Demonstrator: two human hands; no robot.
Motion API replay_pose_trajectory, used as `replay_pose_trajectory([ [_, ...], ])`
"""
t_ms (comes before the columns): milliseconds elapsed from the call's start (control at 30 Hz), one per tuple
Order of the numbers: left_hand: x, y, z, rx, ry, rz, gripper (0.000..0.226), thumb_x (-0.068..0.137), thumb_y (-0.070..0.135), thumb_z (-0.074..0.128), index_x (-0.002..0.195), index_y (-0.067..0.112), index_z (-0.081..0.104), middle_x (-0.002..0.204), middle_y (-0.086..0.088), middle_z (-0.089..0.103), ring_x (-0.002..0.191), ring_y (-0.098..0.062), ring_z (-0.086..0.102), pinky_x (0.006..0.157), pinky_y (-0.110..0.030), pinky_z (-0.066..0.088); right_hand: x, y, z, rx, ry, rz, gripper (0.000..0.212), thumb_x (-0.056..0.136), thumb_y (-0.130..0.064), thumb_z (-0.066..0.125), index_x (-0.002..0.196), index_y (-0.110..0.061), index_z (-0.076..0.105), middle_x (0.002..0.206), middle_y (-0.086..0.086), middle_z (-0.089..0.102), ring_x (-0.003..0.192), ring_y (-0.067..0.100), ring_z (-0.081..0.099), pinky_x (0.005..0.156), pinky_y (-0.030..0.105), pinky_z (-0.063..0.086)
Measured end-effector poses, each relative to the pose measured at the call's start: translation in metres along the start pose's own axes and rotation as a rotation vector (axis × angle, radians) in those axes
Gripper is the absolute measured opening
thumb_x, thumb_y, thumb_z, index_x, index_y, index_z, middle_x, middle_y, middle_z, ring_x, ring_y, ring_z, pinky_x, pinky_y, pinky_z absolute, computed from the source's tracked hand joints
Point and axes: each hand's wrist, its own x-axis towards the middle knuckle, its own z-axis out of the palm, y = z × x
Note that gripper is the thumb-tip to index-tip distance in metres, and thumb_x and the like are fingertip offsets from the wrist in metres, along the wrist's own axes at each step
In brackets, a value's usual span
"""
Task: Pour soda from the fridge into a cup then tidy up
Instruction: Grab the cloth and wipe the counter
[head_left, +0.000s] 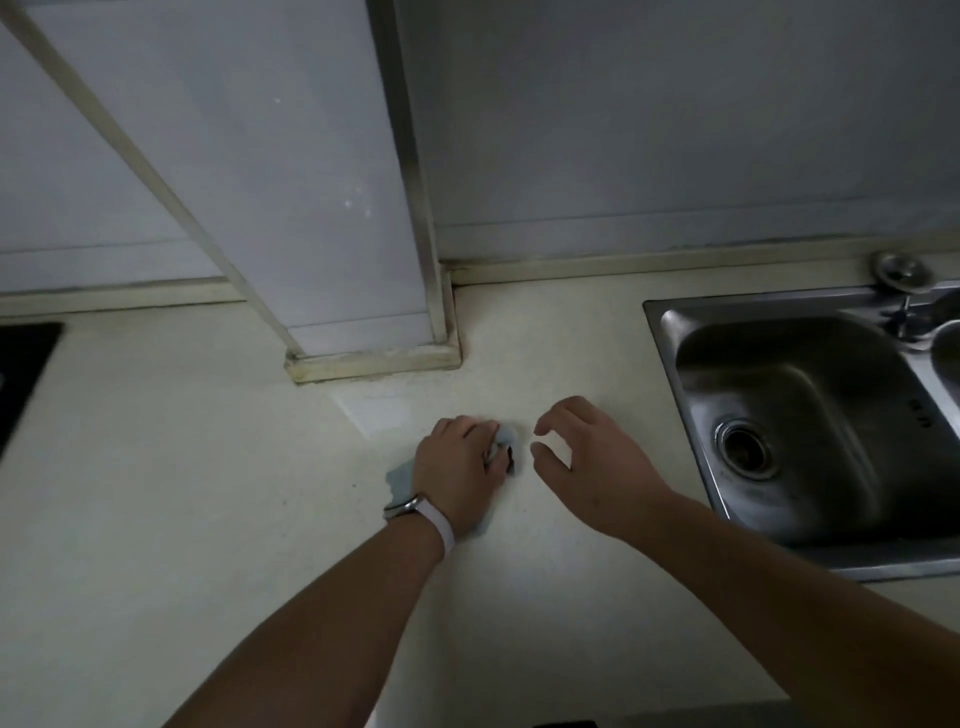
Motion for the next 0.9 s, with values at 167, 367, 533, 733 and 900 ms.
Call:
replay_pose_trajectory([
  [167, 0.049, 0.028, -0.035, -0.042, 0.186, 0.076, 0.029, 0.083, 0.039, 0.048, 0.090, 0.021, 0.071, 0.083, -0.002, 0.064, 0.078, -0.025, 0.056, 0.064, -0.034, 0.048, 0.018, 0.000, -0.025, 0.024, 0.057, -0.035, 0.030, 0.093, -0.036, 0.055, 0.118, -0.021, 0.058, 0.118, -0.008, 0.053, 0.091, 0.005, 0.047, 0.075, 0.020, 0.036],
  [367, 0.124, 0.057, -0.064, -0.033, 0.108, 0.073, 0.034, 0.086, 0.040, 0.048, 0.102, 0.020, 0.070, 0.100, -0.005, 0.066, 0.095, -0.026, 0.056, 0.081, -0.036, 0.045, 0.042, 0.004, -0.067, 0.002, 0.072, -0.078, 0.041, 0.092, -0.042, 0.053, 0.129, -0.026, 0.052, 0.126, -0.011, 0.049, 0.108, 0.008, 0.048, 0.090, 0.026, 0.043],
  [533, 0.183, 0.062, -0.057, 0.038, 0.114, 0.064, 0.027, 0.096, 0.036, 0.054, 0.112, 0.017, 0.065, 0.113, -0.008, 0.062, 0.105, -0.029, 0.053, 0.089, -0.033, 0.036, 0.060, 0.022, -0.085, -0.022, 0.095, -0.084, 0.042, 0.092, -0.042, 0.053, 0.130, -0.024, 0.052, 0.128, -0.009, 0.049, 0.111, 0.009, 0.048, 0.093, 0.026, 0.043],
  [733, 0.217, 0.039, -0.024, 0.077, 0.095, -0.075, 0.032, 0.099, 0.035, 0.050, 0.121, 0.014, 0.061, 0.123, -0.010, 0.058, 0.112, -0.029, 0.053, 0.095, -0.035, 0.040, 0.072, 0.050, -0.074, -0.011, 0.057, -0.064, 0.041, 0.092, -0.042, 0.053, 0.129, -0.024, 0.053, 0.129, -0.012, 0.048, 0.113, 0.008, 0.047, 0.096, 0.028, 0.043],
  [900, 0.209, 0.010, -0.002, 0.180, -0.044, -0.135, 0.039, 0.098, 0.030, 0.048, 0.131, 0.010, 0.057, 0.131, -0.015, 0.054, 0.119, -0.036, 0.045, 0.101, -0.041, 0.032, 0.082, 0.056, -0.058, 0.018, 0.061, -0.057, 0.038, 0.091, -0.040, 0.055, 0.124, -0.023, 0.057, 0.124, -0.011, 0.051, 0.110, 0.011, 0.050, 0.089, 0.027, 0.043],
])
